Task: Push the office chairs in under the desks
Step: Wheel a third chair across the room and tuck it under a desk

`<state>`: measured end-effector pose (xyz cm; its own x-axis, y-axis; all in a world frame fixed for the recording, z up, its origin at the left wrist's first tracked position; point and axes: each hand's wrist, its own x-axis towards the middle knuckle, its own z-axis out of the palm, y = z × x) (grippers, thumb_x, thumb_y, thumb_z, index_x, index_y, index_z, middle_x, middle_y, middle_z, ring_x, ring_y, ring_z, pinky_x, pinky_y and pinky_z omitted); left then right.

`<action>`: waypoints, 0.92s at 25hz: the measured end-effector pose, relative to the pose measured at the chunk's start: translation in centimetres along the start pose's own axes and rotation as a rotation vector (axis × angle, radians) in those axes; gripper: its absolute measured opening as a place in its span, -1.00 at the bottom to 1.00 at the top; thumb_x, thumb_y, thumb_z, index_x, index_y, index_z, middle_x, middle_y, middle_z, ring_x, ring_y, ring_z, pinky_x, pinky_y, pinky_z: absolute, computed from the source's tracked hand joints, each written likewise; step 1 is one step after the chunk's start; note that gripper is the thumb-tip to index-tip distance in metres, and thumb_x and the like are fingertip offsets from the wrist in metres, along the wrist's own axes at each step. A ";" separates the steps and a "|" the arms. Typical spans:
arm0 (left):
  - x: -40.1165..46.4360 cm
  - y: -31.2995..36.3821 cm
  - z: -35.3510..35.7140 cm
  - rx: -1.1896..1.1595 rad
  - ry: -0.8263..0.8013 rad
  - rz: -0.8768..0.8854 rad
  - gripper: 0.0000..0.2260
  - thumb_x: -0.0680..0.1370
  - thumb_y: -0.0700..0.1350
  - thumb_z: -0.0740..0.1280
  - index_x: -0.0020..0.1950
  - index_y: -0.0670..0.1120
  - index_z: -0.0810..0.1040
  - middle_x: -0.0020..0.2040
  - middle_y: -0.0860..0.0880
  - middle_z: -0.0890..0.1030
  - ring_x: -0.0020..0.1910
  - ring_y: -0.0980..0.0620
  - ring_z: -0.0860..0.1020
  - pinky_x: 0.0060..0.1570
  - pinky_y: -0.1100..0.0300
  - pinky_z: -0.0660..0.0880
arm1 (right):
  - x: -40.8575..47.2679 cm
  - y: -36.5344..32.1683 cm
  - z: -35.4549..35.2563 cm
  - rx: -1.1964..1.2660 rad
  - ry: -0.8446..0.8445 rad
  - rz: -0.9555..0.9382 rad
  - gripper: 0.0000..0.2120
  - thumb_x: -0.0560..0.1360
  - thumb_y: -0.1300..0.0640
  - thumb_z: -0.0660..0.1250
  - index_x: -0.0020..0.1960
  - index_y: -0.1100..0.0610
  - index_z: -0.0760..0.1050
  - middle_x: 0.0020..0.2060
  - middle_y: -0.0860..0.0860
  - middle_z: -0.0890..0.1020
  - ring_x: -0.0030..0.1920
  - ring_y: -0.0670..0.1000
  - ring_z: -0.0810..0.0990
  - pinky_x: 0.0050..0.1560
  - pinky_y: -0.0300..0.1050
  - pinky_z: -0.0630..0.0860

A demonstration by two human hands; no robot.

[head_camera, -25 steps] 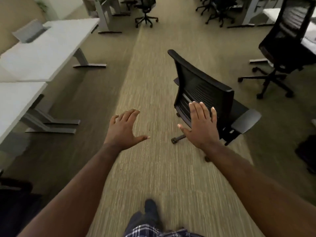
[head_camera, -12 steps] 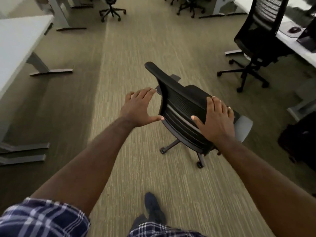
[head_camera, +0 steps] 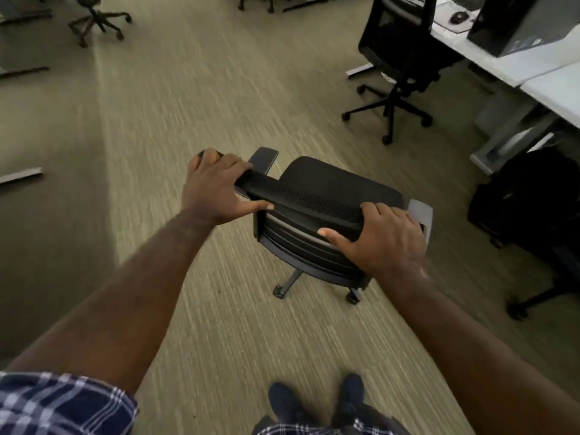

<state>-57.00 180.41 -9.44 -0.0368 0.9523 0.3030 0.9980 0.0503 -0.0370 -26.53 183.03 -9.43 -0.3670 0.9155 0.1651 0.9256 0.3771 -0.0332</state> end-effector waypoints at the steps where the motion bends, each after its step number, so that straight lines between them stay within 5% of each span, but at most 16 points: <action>1: 1.0 0.1 0.1 0.009 -0.010 0.042 -0.17 0.22 0.61 0.17 0.14 -0.02 0.59 0.07 0.01 0.59 0.06 -0.11 0.41 0.02 -0.01 0.24 | 0.4 0.2 0.1 0.003 0.009 0.005 -0.12 0.34 -0.64 -0.03 0.05 0.11 0.55 -0.07 0.05 0.65 -0.03 0.12 0.61 0.01 0.00 0.46; 7: 4.8 0.1 2.0 -0.172 -0.196 0.053 -0.25 0.16 0.62 0.24 -0.01 0.03 0.59 -0.15 0.06 0.62 -0.13 0.00 0.57 -0.11 0.09 0.49 | 2.9 1.9 1.1 0.031 0.048 -0.021 -0.18 0.39 -0.60 0.00 -0.04 0.12 0.58 -0.14 0.05 0.67 -0.09 0.12 0.64 -0.01 0.00 0.48; 23: 6.5 0.2 2.8 -0.145 -0.153 -0.220 -0.32 0.13 0.61 0.26 -0.24 0.01 0.47 -0.30 0.07 0.52 -0.30 0.04 0.45 -0.29 0.15 0.34 | 13.5 4.4 2.9 0.082 0.079 -0.311 -0.17 0.38 -0.59 0.02 -0.08 0.15 0.60 -0.17 0.08 0.68 -0.12 0.15 0.65 -0.04 0.02 0.51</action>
<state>-57.21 187.44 -10.13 -0.2486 0.9583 0.1410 0.9618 0.2270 0.1529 -27.65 197.49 -10.21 -0.6198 0.7420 0.2555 0.7585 0.6499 -0.0476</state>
